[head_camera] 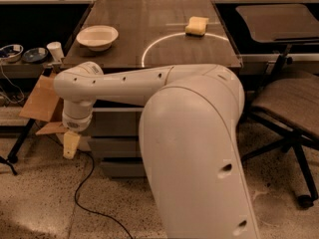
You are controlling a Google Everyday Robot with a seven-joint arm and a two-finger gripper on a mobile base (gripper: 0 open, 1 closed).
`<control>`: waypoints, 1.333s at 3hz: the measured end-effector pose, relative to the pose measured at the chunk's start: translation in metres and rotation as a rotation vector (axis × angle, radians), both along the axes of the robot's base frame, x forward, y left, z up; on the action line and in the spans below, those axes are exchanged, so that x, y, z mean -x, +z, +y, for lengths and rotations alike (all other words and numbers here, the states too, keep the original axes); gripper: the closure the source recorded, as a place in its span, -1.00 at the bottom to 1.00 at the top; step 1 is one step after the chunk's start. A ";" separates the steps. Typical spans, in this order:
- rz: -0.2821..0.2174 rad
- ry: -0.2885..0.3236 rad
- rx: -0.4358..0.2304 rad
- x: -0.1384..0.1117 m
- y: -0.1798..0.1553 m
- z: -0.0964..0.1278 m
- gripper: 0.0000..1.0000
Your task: Close top drawer
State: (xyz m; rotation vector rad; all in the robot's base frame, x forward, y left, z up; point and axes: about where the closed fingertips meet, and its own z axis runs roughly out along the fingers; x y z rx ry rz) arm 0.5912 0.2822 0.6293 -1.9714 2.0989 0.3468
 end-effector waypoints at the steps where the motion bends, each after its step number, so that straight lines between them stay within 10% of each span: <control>1: 0.034 -0.020 0.040 -0.020 -0.011 -0.010 -1.00; 4: -0.022 -0.029 0.065 -0.044 0.002 -0.006 -1.00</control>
Offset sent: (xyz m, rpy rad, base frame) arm 0.0235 -0.0169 -0.0082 -0.0484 0.0353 -0.0327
